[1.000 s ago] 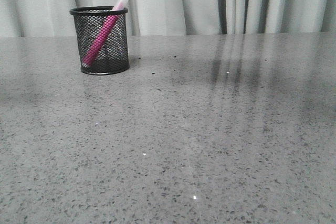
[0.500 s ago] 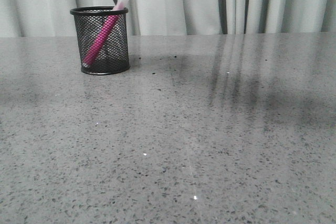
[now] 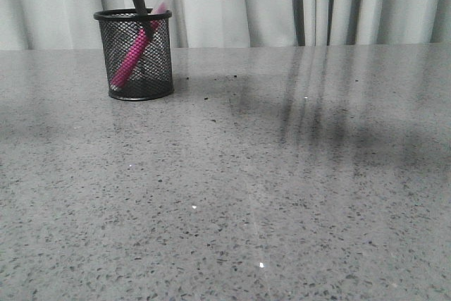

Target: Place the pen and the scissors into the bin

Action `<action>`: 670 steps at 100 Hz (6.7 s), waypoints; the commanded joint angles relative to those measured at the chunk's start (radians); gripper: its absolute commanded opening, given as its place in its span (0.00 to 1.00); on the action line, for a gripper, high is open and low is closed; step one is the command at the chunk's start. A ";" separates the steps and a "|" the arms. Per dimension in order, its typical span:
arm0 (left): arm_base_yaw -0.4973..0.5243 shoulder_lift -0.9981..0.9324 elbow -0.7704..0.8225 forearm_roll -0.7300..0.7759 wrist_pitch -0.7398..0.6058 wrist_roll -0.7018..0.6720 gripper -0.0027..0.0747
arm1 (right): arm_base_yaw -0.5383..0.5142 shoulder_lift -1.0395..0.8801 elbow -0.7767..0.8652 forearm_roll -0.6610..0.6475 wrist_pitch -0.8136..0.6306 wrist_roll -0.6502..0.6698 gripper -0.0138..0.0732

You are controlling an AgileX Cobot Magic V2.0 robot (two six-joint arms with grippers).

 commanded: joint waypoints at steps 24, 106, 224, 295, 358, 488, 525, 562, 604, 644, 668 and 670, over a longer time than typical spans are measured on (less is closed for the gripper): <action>0.002 -0.007 -0.026 -0.056 -0.011 -0.008 0.01 | 0.002 -0.045 0.049 -0.005 -0.106 -0.002 0.07; 0.002 -0.007 -0.026 -0.056 0.009 -0.008 0.01 | 0.007 -0.010 0.060 -0.005 -0.110 -0.002 0.40; 0.002 -0.258 0.164 -0.063 -0.308 0.235 0.01 | -0.390 -0.947 0.617 -0.080 0.038 -0.020 0.08; -0.075 -0.798 0.658 -0.336 -0.411 0.418 0.01 | -0.470 -1.685 1.315 -0.076 0.036 -0.020 0.08; -0.075 -0.805 0.670 -0.374 -0.402 0.418 0.01 | -0.470 -1.694 1.316 -0.076 0.046 -0.020 0.08; -0.208 -0.911 0.825 1.243 -0.638 -1.188 0.01 | -0.470 -1.694 1.316 -0.076 0.046 -0.020 0.08; -0.200 -1.045 0.934 1.240 -0.636 -1.188 0.01 | -0.470 -1.694 1.316 -0.076 0.046 -0.020 0.08; -0.200 -1.043 0.934 1.214 -0.641 -1.188 0.01 | -0.470 -1.694 1.316 -0.076 0.046 -0.020 0.08; -0.200 -1.043 0.934 1.214 -0.641 -1.188 0.01 | -0.470 -1.694 1.316 -0.076 0.046 -0.020 0.08; -0.200 -1.043 0.934 1.214 -0.641 -1.188 0.01 | -0.603 -1.724 1.345 -0.097 0.141 -0.027 0.08; -0.200 -1.043 0.934 1.214 -0.641 -1.188 0.01 | -0.705 -1.860 1.455 -0.161 0.206 0.026 0.08; -0.200 -1.043 0.934 1.214 -0.641 -1.188 0.01 | -0.705 -1.873 1.462 -0.161 0.215 0.030 0.08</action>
